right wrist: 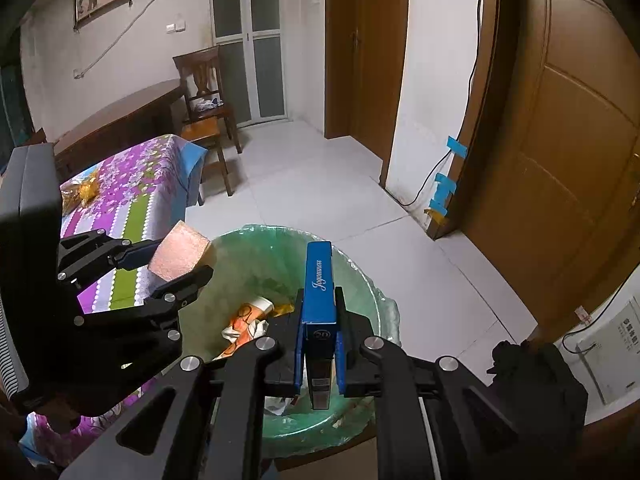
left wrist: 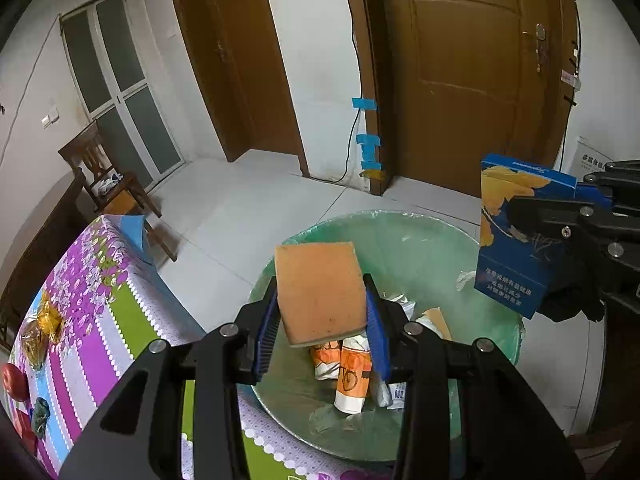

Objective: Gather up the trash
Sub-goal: 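Carry the blue booklet and tan sponge block over the green bin, then open both grippers to drop the booklet and sponge into the bin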

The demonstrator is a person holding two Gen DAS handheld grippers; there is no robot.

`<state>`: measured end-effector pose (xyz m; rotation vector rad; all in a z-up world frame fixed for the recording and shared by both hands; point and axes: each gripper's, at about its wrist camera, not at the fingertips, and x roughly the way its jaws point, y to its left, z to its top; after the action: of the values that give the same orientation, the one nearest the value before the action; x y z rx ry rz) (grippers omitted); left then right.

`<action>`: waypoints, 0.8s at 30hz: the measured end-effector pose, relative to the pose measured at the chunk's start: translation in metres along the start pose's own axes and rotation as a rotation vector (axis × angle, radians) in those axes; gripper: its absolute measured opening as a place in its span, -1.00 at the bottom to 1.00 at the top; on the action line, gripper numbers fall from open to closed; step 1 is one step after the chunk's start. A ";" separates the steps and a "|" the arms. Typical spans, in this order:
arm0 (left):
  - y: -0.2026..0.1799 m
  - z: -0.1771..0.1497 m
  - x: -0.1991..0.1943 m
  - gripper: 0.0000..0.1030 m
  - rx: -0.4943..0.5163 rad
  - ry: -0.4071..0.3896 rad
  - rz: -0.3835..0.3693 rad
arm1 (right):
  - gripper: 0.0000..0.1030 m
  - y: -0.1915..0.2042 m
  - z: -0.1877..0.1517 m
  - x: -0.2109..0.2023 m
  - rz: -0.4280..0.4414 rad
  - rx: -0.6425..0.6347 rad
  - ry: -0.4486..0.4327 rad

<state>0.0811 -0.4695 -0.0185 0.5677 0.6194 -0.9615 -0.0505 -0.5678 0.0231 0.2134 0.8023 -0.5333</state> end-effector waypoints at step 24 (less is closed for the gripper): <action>0.004 0.001 0.007 0.40 -0.006 0.022 -0.003 | -0.62 0.009 0.007 0.028 -0.006 -0.009 0.036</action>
<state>0.0880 -0.4723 -0.0223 0.5733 0.6428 -0.9568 -0.0252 -0.5731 0.0070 0.2126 0.8400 -0.5323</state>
